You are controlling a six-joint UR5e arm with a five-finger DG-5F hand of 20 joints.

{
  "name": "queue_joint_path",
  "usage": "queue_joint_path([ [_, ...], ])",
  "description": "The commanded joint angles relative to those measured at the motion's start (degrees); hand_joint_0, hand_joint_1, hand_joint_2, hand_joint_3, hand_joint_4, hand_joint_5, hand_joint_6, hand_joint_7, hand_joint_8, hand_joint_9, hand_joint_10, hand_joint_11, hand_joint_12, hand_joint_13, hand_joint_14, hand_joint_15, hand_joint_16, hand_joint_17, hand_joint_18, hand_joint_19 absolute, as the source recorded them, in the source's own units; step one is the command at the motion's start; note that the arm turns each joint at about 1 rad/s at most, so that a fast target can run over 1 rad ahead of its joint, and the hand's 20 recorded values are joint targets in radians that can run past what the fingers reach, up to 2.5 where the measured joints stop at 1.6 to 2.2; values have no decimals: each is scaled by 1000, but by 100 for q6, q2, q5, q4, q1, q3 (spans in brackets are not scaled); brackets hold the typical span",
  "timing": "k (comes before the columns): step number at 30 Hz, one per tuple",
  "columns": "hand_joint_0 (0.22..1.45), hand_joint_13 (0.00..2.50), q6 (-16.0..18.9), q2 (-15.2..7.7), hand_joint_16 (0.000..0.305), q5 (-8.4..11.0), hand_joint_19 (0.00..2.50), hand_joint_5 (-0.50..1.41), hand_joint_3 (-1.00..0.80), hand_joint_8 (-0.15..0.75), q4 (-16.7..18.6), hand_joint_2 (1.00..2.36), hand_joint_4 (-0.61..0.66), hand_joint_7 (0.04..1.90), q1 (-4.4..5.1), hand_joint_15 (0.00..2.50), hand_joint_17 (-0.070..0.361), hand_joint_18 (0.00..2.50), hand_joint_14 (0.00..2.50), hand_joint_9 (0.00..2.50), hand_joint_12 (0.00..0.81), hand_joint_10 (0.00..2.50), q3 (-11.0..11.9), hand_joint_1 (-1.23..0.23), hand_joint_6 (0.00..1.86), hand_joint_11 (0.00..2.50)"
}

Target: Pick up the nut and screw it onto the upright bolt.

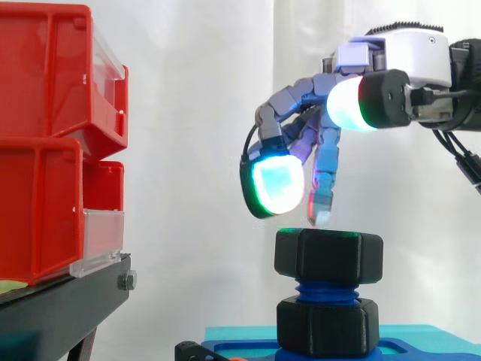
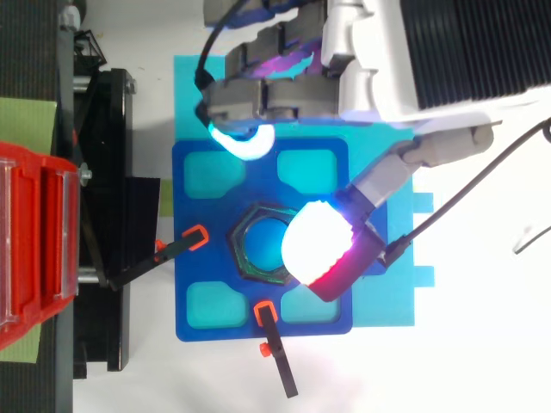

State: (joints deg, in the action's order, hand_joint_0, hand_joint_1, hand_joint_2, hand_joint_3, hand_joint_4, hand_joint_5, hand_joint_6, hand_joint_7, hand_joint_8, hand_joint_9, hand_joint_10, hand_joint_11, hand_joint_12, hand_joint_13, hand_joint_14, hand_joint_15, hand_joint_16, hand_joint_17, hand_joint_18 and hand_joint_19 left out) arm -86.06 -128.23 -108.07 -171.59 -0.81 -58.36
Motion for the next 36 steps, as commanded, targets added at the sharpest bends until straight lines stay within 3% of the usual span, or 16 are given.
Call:
queue_joint_path([
  [1, 525, 891, -25, 0, 18, -4, 0, -50, -500, 297, -77, 1000, 261, 898, 20, 0, 41, 530, 0, 1302, 225, 0, 80, -181, 504, 9],
  [5, 522, 866, -16, 0, 20, 84, 0, -75, -500, 287, -15, 1000, 240, 772, 90, 0, 44, 515, 0, 1237, 234, 0, 36, -179, 503, 0],
  [9, 512, 769, 98, 0, 23, 453, 0, -105, -500, 272, 161, 1000, 229, 655, 283, 0, 51, 455, 0, 1102, 245, 0, -52, -168, 502, 0],
  [12, 504, 700, 168, 0, 25, 594, 0, -121, -500, 259, 196, 1000, 225, 595, 371, 0, 57, 406, 0, 1027, 242, 0, -114, -155, 501, 0],
  [18, 483, 473, 221, -9, 30, 735, 0, -157, -500, 226, 310, 1000, 195, 546, 512, 0, 67, 141, 0, 725, 284, 0, -246, -106, 500, 0],
  [22, 469, 253, 344, -9, 35, 840, 0, -180, -500, 206, 539, 1000, 163, 527, 626, 0, 79, 0, 0, 559, 314, 0, -457, -73, 500, 0],
  [30, 451, 69, 362, -9, 43, 840, 0, -203, -500, 193, 530, 1000, 93, 523, 661, 0, 96, 0, 0, 347, 349, 0, -492, 10, 500, 0],
  [36, 449, 50, 362, -9, 44, 840, 0, -186, -500, 203, 442, 1000, 135, 566, 661, 0, 99, 0, 0, 299, 358, 0, -492, 32, 501, 0],
])
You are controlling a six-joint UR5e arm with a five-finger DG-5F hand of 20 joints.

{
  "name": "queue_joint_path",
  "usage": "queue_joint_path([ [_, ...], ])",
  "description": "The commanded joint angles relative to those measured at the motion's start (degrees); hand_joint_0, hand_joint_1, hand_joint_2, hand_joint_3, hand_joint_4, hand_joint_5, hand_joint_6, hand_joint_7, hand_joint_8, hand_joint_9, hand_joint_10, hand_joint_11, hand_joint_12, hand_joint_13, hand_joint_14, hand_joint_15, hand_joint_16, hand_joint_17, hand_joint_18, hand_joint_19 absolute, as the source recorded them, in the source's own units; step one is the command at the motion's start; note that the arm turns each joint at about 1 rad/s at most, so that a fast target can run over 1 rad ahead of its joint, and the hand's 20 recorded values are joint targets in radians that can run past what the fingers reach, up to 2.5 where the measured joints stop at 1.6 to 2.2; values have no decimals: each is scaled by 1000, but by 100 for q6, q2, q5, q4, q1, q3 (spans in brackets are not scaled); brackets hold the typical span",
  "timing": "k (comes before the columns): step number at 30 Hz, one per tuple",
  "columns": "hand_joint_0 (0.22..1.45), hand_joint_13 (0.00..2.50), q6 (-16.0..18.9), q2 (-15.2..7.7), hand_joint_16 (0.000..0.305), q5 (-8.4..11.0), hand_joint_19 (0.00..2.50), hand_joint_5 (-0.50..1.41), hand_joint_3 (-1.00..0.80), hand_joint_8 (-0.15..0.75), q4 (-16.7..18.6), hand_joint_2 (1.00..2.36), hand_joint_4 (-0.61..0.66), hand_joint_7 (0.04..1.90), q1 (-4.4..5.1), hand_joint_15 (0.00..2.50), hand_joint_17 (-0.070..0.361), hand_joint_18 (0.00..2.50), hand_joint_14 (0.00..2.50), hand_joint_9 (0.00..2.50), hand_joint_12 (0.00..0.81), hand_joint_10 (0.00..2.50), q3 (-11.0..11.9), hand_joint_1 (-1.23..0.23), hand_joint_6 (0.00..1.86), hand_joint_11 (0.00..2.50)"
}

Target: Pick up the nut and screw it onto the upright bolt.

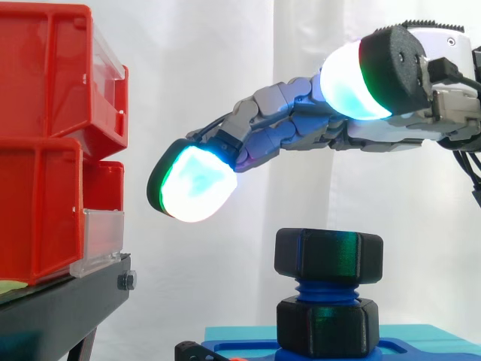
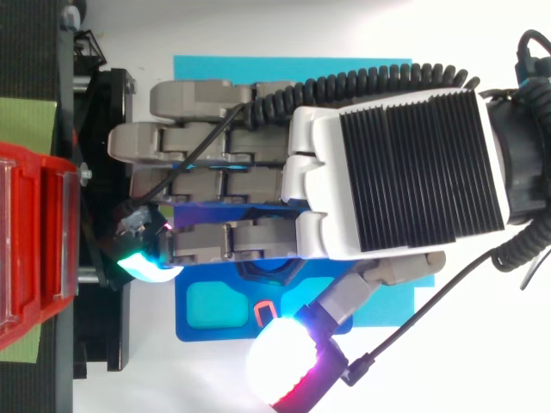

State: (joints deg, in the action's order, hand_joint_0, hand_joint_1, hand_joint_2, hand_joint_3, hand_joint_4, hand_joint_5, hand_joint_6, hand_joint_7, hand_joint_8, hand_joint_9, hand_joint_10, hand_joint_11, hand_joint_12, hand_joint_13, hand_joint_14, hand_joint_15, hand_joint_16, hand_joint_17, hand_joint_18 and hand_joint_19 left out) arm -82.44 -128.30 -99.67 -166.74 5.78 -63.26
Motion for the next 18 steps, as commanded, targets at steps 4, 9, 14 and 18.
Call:
queue_joint_path([
  [4, 451, 73, 0, 7, 44, -17, 0, -170, -500, 216, -139, 1000, 149, 621, 2, 0, 99, 0, 0, 316, 359, 0, 7, 31, 501, 0],
  [9, 455, 108, 18, 7, 43, -35, 0, -159, -500, 226, -289, 1000, 165, 651, -33, 0, 98, 0, 0, 348, 358, 0, 7, 24, 502, 0],
  [14, 461, 124, -8, 7, 42, -35, 0, -152, -500, 235, -385, 1000, 173, 666, -51, 0, 95, 0, 0, 400, 356, 0, 7, 16, 502, 0],
  [18, 463, 126, -17, 7, 42, -123, 0, -143, -500, 239, -464, 1000, 176, 699, -51, 0, 95, 0, 0, 409, 356, 0, 7, 12, 502, 0],
])
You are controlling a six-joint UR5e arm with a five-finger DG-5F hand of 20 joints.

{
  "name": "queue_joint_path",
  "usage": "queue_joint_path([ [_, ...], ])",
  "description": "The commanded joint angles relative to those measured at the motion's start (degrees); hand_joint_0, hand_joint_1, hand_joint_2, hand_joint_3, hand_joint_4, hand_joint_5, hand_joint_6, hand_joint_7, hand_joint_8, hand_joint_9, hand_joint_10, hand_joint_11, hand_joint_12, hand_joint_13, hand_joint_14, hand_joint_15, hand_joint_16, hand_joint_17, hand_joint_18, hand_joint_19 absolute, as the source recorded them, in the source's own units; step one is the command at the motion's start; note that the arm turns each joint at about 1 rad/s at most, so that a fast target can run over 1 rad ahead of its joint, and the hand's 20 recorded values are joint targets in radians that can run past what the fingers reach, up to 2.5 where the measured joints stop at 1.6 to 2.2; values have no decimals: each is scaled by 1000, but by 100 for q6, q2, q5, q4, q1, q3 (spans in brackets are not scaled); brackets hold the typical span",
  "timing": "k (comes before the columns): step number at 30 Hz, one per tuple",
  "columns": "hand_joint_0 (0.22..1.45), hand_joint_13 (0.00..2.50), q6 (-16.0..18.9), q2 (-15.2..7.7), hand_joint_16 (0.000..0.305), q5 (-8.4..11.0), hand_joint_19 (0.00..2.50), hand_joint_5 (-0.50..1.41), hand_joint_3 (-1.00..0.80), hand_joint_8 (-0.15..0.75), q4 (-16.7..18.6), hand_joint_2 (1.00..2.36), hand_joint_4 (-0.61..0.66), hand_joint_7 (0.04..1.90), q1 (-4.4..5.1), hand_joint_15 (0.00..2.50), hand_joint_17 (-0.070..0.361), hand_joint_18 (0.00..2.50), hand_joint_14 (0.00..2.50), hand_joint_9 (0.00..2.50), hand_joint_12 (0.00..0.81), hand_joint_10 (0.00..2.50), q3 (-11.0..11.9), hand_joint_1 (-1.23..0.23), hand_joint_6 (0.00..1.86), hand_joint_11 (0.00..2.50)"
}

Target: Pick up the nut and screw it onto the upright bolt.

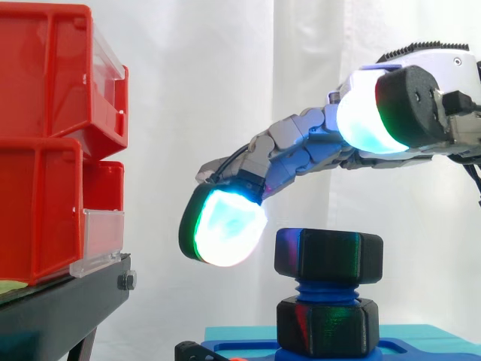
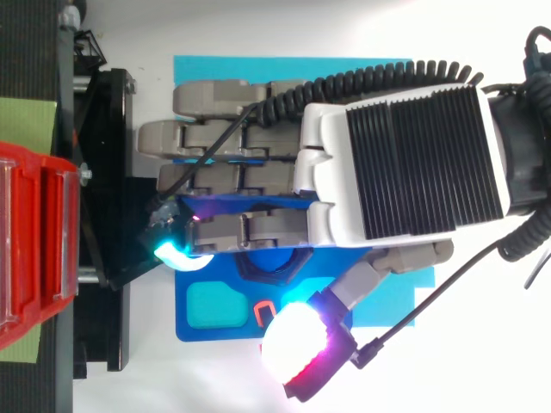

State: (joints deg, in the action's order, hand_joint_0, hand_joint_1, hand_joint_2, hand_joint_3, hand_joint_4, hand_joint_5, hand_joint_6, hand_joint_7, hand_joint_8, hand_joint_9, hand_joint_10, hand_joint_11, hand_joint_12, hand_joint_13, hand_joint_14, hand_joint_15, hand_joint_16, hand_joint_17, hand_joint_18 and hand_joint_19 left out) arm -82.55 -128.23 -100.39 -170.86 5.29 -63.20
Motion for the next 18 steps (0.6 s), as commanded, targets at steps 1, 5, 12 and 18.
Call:
queue_joint_path([
  [1, 463, 128, -24, 9, 42, -95, 0, -141, -500, 241, -114, 1000, 180, 710, -2, 0, 95, 0, 0, 415, 356, 0, 27, 12, 502, 0],
  [5, 465, 137, -51, 0, 42, -122, 0, -126, -500, 252, -228, 1000, 202, 823, -29, 0, 94, 0, 0, 459, 355, 0, 53, 5, 503, 0],
  [12, 467, 167, -68, 0, 41, -122, 0, -111, -500, 264, -228, 1000, 230, 1059, -55, 0, 92, 0, 0, 480, 353, 0, 53, -7, 504, 0],
  [18, 469, 208, -68, 0, 40, -122, 0, -95, -500, 270, -202, 1000, 226, 1139, -81, 0, 89, 0, 0, 499, 354, 0, 62, -16, 503, 0],
])
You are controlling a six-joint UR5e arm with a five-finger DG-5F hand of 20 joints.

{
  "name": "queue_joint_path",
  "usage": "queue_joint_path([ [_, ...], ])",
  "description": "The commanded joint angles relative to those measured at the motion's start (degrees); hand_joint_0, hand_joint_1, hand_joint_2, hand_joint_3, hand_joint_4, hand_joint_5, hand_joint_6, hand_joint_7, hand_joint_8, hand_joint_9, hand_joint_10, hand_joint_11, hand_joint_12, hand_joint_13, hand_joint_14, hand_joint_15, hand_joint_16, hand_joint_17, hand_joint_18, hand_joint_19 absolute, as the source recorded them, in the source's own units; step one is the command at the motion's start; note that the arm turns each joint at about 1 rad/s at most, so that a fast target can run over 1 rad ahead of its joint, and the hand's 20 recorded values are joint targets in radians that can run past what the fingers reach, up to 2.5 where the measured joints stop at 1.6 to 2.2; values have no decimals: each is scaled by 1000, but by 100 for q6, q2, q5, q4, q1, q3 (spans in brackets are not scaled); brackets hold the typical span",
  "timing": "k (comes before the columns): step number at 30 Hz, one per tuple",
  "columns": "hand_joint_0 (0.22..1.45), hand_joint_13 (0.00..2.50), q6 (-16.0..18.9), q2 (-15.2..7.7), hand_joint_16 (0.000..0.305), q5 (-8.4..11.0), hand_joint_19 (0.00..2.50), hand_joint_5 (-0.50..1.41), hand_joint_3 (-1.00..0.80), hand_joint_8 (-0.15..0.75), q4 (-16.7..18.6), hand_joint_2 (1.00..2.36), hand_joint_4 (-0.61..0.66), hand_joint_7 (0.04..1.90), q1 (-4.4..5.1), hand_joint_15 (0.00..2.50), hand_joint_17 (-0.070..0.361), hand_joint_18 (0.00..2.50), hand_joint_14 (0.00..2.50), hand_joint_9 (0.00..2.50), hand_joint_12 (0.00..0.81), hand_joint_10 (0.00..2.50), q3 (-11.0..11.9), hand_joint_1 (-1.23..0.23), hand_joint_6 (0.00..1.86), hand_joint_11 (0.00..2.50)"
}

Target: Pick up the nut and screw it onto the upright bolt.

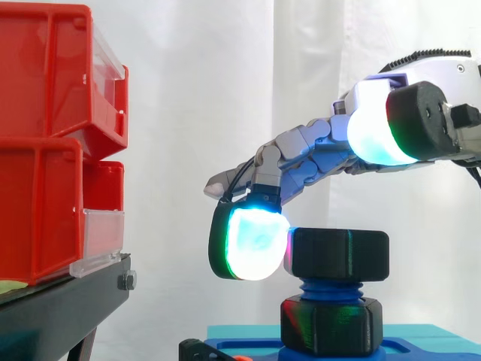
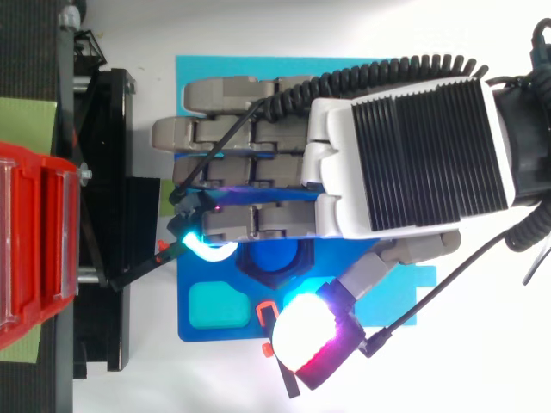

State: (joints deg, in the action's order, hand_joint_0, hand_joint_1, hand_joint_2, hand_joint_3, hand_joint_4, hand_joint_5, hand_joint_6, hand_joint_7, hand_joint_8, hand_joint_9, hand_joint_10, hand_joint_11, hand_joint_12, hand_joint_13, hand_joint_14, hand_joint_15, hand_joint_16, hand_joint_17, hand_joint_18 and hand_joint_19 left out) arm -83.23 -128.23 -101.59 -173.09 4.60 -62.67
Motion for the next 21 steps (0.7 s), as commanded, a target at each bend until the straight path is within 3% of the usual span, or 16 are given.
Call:
queue_joint_path([
  [1, 470, 211, 0, 0, 40, -1, 0, -92, -500, 271, 21, 1000, 227, 1158, -21, 0, 89, 0, 0, 505, 353, 0, 18, -19, 503, 0],
  [5, 473, 233, -53, 0, 39, -1, 0, -83, -500, 272, 21, 1000, 219, 1206, -38, 0, 88, 0, 0, 520, 351, 0, 71, -27, 503, 0],
  [10, 482, 260, -123, 0, 38, -1, 0, -61, -500, 275, 21, 1000, 206, 1410, -73, 0, 85, 0, 0, 562, 345, 0, 71, -89, 509, 0],
  [21, 505, 496, -413, 0, 26, -282, 0, -14, -500, 293, 65, 1000, 191, 1263, -258, 0, 59, 51, 0, 881, 299, 0, 71, -225, 632, 0],
])
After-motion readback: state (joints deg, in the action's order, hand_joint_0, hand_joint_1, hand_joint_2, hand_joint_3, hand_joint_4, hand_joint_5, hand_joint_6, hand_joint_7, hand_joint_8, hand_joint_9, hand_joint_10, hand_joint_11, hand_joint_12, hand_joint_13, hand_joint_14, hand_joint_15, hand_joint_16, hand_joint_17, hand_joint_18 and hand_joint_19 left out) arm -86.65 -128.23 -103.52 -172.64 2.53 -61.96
